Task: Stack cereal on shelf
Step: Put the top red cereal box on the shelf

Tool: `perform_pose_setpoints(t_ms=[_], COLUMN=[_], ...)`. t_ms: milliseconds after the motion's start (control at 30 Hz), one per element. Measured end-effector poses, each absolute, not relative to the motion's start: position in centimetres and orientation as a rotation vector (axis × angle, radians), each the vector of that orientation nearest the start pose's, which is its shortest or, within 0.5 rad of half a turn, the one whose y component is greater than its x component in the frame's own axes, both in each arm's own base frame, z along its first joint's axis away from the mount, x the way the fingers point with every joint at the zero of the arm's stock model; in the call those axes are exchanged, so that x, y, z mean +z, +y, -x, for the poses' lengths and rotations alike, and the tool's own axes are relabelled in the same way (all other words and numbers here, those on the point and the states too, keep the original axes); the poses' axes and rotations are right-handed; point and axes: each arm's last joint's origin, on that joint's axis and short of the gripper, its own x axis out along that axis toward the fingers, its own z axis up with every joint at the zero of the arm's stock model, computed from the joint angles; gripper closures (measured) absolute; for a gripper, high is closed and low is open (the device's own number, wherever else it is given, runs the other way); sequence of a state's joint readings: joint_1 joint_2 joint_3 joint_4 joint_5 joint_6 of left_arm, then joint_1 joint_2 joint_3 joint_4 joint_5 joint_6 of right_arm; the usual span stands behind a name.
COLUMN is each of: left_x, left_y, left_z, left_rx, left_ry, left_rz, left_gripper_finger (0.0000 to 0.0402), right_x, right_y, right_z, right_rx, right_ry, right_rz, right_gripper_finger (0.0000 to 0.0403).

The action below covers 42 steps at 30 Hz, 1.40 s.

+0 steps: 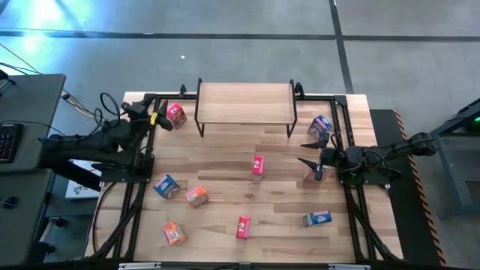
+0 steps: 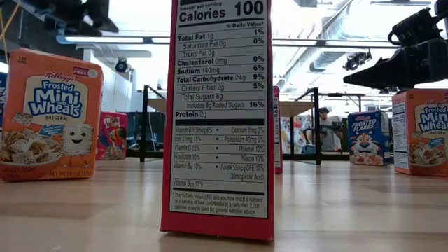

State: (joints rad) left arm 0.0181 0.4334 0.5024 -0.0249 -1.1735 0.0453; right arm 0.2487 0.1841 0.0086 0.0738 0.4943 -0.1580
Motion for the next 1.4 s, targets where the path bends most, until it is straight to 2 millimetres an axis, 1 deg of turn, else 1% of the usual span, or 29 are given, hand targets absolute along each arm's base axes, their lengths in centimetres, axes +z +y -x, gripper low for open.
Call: perform_pose_setpoints(t_ms=[100,267,367,467,667,833,967,1400], left_x=[31.1,33.4,34.0,34.0,33.0,31.7,30.9,28.5], left_y=[3.3,4.6,5.8,7.0,9.4,10.9,11.9,13.5], left_z=[-10.6,-11.6,-12.2,-12.6,-12.6,-12.3,-12.4,-12.8], left_rx=[1.218,1.206,1.201,1.183,1.108,1.063,1.054,1.094], left_ry=[0.034,0.157,0.259,0.349,0.483,0.578,0.643,0.826], left_rz=[-0.015,-0.003,0.015,0.066,0.187,0.335,0.393,0.501], left_gripper_finger=[0.0140,0.0140,0.0140,0.0140,0.0140,0.0140,0.0140,0.0139], right_x=[15.9,15.9,15.9,15.9,15.9,15.9,15.9,15.9], right_y=[1.3,1.3,1.2,1.3,1.3,1.3,1.3,1.3], right_z=[-10.5,-10.5,-10.5,-10.5,-10.5,-10.5,-10.5,-10.5], right_rx=[-0.238,-0.237,-0.238,-0.238,-0.237,-0.238,-0.237,-0.237], right_ry=[0.114,0.114,0.114,0.114,0.114,0.114,0.114,0.114], right_rz=[0.194,0.194,0.194,0.194,0.194,0.194,0.194,0.194], right_gripper_finger=[0.0162,0.0162,0.0162,0.0162,0.0162,0.0162,0.0162,0.0162])
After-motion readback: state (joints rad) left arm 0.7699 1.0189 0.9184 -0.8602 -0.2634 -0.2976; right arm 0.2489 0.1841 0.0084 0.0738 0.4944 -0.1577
